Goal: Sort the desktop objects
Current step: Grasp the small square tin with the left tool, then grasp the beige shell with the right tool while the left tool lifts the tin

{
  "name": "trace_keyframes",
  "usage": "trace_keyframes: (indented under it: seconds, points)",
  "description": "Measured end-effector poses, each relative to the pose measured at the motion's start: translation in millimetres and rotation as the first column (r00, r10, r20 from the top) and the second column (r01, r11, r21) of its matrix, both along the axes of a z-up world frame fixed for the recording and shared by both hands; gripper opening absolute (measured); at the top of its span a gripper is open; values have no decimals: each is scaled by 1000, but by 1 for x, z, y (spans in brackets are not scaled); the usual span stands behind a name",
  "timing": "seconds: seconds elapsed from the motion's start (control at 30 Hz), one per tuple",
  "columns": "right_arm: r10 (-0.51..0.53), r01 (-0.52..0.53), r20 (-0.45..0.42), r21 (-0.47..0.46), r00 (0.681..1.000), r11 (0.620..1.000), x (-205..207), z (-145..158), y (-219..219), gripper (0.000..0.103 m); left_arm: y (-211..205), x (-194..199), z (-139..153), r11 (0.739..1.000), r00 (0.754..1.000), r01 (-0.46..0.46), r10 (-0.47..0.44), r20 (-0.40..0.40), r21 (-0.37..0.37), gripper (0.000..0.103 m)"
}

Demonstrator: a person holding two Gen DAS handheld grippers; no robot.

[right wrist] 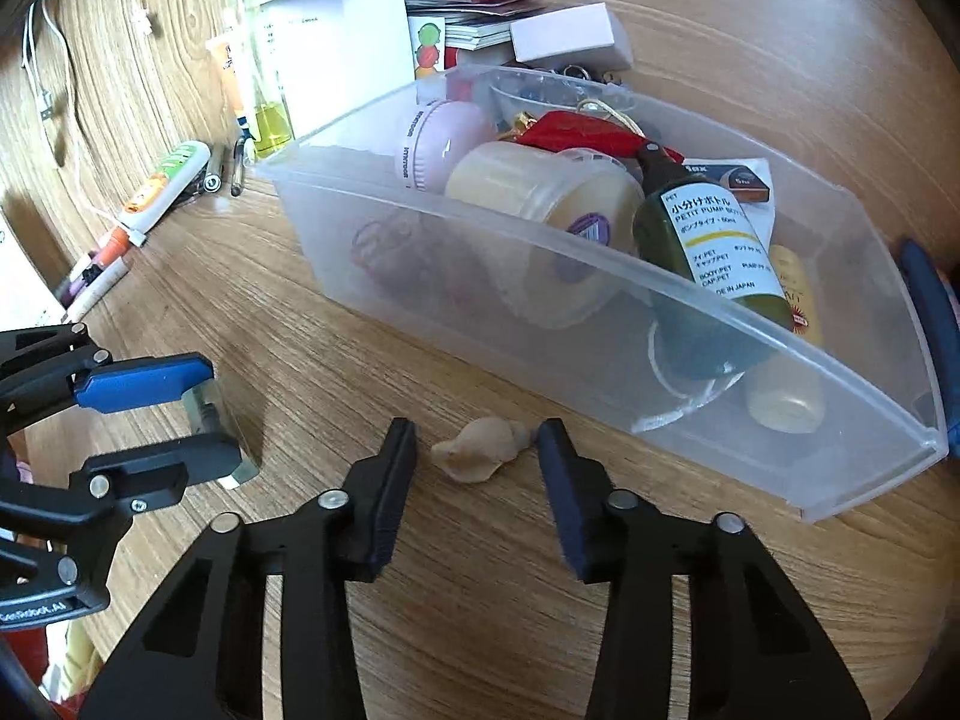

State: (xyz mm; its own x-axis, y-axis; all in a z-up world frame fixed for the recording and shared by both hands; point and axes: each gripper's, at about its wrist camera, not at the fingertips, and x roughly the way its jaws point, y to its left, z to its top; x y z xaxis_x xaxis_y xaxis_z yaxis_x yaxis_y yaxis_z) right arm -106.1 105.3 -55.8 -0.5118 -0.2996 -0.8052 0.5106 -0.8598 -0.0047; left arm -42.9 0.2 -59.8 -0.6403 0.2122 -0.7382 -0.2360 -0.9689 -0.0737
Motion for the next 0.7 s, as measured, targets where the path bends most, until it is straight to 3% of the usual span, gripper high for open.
trace_keyframes:
  seconds: [0.3, 0.7]
  points:
    - [6, -6, -16, 0, 1000, 1000, 3, 0, -4, 27, 4, -6, -8, 999, 998, 1, 1, 60, -34, 34]
    - [33, -36, -56, -59, 998, 998, 22, 16, 4, 27, 13, 3, 0, 997, 999, -28, 29, 13, -69, 33]
